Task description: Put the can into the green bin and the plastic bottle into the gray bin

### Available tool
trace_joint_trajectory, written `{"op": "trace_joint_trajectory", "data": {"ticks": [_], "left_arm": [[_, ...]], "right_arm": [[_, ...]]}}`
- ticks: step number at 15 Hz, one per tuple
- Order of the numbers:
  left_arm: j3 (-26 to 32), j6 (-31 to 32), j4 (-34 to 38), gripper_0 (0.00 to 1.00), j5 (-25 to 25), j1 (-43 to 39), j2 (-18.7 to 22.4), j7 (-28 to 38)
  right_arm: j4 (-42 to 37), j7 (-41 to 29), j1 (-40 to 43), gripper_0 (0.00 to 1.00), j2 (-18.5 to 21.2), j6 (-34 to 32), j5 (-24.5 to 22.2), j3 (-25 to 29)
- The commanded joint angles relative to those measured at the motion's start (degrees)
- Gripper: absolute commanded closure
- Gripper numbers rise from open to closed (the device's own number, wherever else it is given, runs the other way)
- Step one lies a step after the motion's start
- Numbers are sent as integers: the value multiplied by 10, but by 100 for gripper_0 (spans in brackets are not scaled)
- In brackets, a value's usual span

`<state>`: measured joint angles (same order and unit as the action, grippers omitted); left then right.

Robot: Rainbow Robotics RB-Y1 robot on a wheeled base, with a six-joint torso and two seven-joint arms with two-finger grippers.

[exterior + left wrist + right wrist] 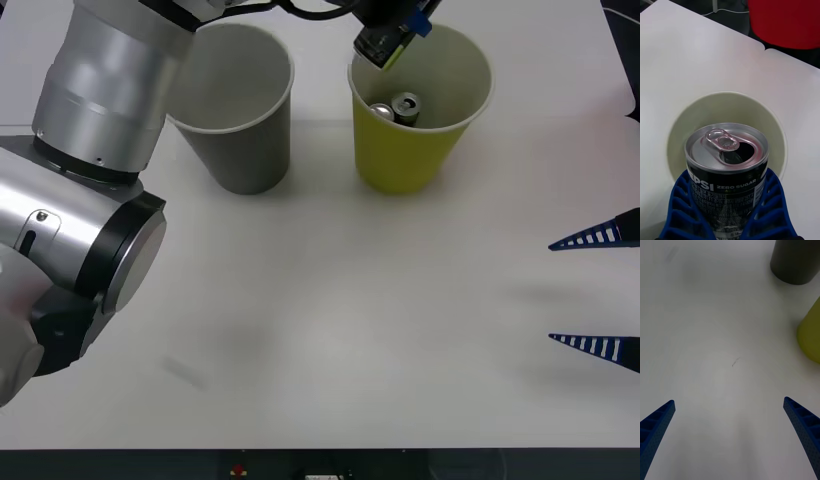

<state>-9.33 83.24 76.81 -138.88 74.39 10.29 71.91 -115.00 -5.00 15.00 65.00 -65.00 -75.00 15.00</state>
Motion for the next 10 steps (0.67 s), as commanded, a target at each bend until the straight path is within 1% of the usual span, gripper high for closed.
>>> {"op": "trace_joint_trajectory", "data": {"ticks": [1,2,4,6,7,8,9,10], "left_arm": [[-46,-57,-14,100,-34,0,-10,10],[-62,-75,-23,100,-34,1,-10,28],[-83,-115,-50,100,-36,1,-11,25],[-99,-128,-56,100,-38,0,-11,23],[-103,-127,-56,86,-39,0,-11,23],[-103,-127,-56,57,-39,0,-11,18],[-103,-127,-57,19,-42,0,-12,13],[-103,-118,-56,0,-46,0,-12,7]], "right_arm": [[0,0,0,0,0,0,0,0],[0,0,0,0,0,0,0,0],[0,0,0,0,0,0,0,0],[0,0,0,0,0,0,0,0],[0,0,0,0,0,0,0,0],[0,0,0,0,0,0,0,0],[0,0,0,0,0,0,0,0],[0,0,0,0,0,0,0,0]]}}
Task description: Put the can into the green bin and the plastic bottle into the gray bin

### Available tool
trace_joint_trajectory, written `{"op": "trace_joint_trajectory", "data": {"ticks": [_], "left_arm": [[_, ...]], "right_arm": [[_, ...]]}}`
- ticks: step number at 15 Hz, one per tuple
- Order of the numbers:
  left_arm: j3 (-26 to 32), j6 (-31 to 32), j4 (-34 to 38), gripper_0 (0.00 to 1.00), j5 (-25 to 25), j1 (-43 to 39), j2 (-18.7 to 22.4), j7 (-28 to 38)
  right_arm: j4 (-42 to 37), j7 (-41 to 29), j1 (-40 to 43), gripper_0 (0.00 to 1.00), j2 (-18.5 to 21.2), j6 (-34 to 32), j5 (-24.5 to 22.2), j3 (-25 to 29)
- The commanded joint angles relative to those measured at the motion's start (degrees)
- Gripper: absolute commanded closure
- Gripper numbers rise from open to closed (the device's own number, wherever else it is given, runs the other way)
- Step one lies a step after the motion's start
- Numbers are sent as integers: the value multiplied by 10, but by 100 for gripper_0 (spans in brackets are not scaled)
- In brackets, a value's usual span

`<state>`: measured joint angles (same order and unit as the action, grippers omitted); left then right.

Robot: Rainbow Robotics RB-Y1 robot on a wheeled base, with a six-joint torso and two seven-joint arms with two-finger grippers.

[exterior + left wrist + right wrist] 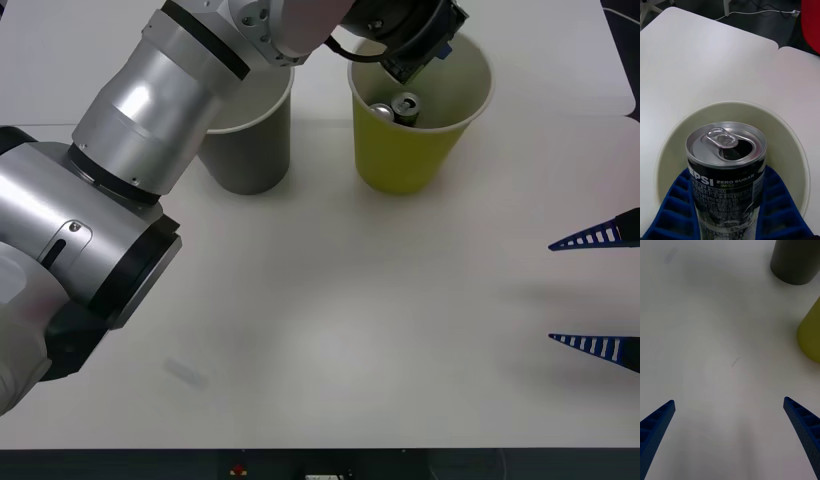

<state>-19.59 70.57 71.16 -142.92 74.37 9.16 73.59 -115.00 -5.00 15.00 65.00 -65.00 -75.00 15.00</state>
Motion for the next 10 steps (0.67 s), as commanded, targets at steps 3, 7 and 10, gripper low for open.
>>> {"op": "trace_joint_trajectory", "data": {"ticks": [3,7,10], "left_arm": [[1,18,0,0,-2,-2,1,-25],[11,18,34,0,15,-29,25,-53],[14,18,96,0,75,-73,69,-72]], "right_arm": [[0,0,0,0,0,0,0,0],[0,0,0,0,0,0,0,0],[0,0,0,0,0,0,0,0]]}}
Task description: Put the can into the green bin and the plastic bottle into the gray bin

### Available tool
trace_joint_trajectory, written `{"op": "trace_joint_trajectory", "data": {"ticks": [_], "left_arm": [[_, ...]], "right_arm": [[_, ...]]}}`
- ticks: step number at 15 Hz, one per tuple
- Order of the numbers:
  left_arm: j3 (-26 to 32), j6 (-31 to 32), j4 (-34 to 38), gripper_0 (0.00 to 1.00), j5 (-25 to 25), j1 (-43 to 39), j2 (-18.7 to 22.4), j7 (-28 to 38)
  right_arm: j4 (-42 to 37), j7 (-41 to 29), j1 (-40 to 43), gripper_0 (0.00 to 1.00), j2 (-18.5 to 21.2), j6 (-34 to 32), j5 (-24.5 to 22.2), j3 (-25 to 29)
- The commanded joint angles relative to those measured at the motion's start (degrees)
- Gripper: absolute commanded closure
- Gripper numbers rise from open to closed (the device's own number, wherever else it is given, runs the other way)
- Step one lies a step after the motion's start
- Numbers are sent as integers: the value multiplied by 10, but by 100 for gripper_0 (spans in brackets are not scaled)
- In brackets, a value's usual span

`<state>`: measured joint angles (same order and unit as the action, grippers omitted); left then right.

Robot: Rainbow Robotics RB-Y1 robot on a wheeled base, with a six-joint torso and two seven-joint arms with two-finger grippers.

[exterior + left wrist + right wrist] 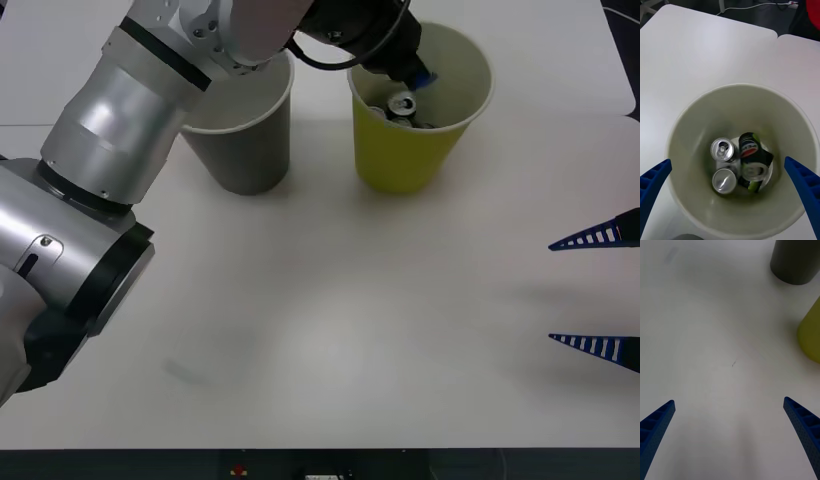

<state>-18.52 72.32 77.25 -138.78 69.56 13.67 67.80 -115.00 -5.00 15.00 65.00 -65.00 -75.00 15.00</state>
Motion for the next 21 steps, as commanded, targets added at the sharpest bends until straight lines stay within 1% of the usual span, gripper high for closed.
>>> {"op": "trace_joint_trajectory", "data": {"ticks": [1,3,5,7,8,11,12,16,19,20,21], "left_arm": [[15,0,71,0,62,-52,43,-30],[29,3,133,0,91,-97,73,-45],[39,5,212,0,124,-155,109,-71],[47,5,293,0,135,-214,145,-75],[58,5,348,0,143,-253,166,-78],[93,5,454,0,164,-347,196,-90],[112,5,483,0,186,-384,205,-116],[183,4,526,0,283,-490,242,-231],[239,5,530,0,373,-563,271,-325],[252,5,530,0,395,-580,283,-348],[270,5,529,0,428,-604,299,-376]], "right_arm": [[0,0,0,0,0,0,0,0],[0,0,0,0,0,0,0,0],[0,0,0,0,0,0,0,0],[0,0,0,0,0,0,0,0],[0,0,0,0,0,0,0,0],[0,0,0,0,0,0,0,0],[0,0,0,0,0,0,0,0],[0,0,0,0,0,0,0,0],[0,0,0,0,0,0,0,0],[0,0,0,0,0,0,0,0],[0,0,0,0,0,0,0,0]]}}
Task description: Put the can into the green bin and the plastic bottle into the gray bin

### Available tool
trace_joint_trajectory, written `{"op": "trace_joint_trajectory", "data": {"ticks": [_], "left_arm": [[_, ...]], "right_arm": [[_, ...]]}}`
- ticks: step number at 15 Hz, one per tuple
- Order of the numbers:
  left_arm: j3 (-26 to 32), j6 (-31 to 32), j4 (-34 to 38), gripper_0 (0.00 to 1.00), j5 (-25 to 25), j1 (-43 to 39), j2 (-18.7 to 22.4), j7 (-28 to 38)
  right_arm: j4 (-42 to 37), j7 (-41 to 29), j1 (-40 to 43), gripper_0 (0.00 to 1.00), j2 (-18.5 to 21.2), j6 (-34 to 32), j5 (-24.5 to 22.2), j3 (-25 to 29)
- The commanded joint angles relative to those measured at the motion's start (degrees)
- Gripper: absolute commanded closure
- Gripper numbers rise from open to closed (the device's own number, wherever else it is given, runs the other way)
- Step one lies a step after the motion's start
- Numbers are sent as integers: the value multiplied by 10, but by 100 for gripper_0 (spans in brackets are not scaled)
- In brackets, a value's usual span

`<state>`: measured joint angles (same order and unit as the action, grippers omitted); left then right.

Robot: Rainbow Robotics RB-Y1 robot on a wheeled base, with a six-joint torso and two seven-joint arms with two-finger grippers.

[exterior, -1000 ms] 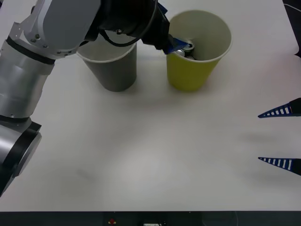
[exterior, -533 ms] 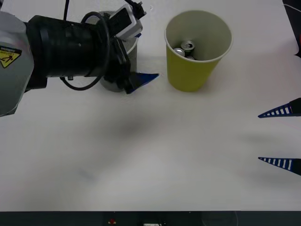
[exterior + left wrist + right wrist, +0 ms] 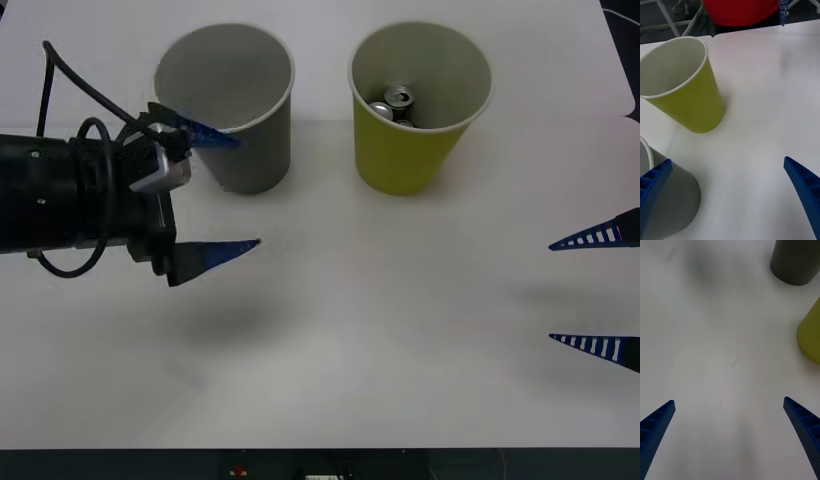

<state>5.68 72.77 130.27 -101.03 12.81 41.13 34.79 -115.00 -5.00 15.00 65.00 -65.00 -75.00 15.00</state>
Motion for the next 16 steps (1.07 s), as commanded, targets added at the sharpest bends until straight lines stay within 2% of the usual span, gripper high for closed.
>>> {"op": "trace_joint_trajectory", "data": {"ticks": [1,7,12,16], "left_arm": [[40,0,-1,0,73,-53,36,-62],[123,0,-31,0,198,-179,84,-181],[155,0,-92,0,283,-240,112,-291],[157,0,-157,0,356,-281,159,-384]], "right_arm": [[0,0,0,0,0,0,0,0],[0,0,0,0,0,0,0,0],[0,0,0,0,0,0,0,0],[0,0,0,0,0,0,0,0]]}}
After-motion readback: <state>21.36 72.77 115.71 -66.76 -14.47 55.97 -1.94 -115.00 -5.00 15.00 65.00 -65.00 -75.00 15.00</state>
